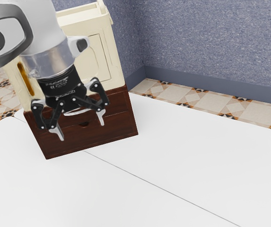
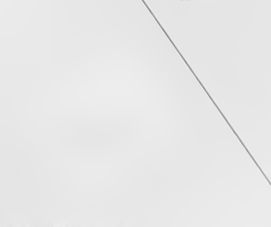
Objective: Pull the drawer handle with one arm to open the drawer
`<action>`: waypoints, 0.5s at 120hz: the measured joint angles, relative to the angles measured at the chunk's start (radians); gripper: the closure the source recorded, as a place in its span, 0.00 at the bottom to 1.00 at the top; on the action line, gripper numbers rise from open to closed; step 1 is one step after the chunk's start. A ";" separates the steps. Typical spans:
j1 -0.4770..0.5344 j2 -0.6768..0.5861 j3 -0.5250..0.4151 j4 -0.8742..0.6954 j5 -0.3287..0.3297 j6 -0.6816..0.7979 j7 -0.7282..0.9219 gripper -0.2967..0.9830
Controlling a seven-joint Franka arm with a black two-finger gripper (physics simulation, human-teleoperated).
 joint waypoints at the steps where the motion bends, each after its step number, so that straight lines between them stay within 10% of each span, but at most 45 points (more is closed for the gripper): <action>1: -0.002 0.000 -0.001 -0.002 -0.001 0.004 -0.010 0.23; 60: 0.032 0.048 -0.001 -0.092 0.082 0.111 -0.227 0.23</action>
